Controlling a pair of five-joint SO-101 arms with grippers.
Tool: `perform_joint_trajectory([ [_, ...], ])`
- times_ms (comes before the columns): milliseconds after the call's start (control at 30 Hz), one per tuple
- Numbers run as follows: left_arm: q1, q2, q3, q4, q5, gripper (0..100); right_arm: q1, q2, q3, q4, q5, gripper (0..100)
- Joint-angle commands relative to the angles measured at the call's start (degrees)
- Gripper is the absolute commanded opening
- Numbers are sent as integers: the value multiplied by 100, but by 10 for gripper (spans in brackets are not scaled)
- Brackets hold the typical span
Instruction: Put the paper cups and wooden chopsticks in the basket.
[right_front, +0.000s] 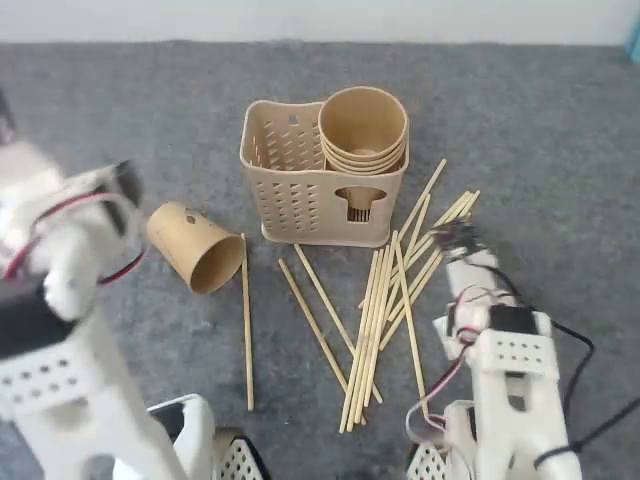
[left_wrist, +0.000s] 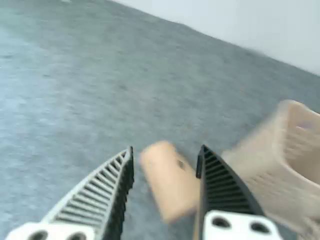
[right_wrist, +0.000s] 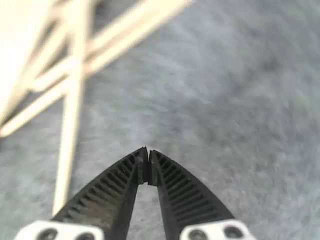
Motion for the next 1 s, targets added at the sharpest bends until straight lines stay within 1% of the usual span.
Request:
perform_joint_trajectory([
  [0, -1319, -1187, 2299, -1371, -334, 195, -752, -919, -431, 611, 167, 12],
  [67, -1644, -1600, 3398, -1925, -396, 195, -1209, -1499, -598, 1015, 167, 59],
  [167, -1705, -2048, 5095, -2708, -527, 195, -1877, -2290, -730, 1341, 193, 180],
  [200, -1705, -2145, 5604, -3007, -527, 195, -2088, -2510, -756, 1411, 308, 209],
  [267, -1714, -2312, 6466, -3675, -527, 195, -2536, -2897, -844, 1622, 580, 224],
  [333, -1741, -2409, 6870, -4141, -527, 195, -2932, -3143, -1002, 1754, 668, 211],
  [433, -1987, -2400, 6905, -4290, -527, 196, -3398, -3116, -1310, 1754, 668, 200],
  [533, -2470, -2268, 6941, -4642, -466, 195, -3820, -2782, -1582, 1640, 651, 202],
  [633, -2831, -1881, 6870, -4879, -18, 195, -4127, -2202, -1837, 1297, 651, 202],
  [833, -2866, -563, 6466, -5363, 501, 195, -4725, -356, -2514, -22, 457, 203],
  [967, -2892, 598, 5912, -5521, 571, 195, -5191, 1226, -3358, -514, 457, 203],
])
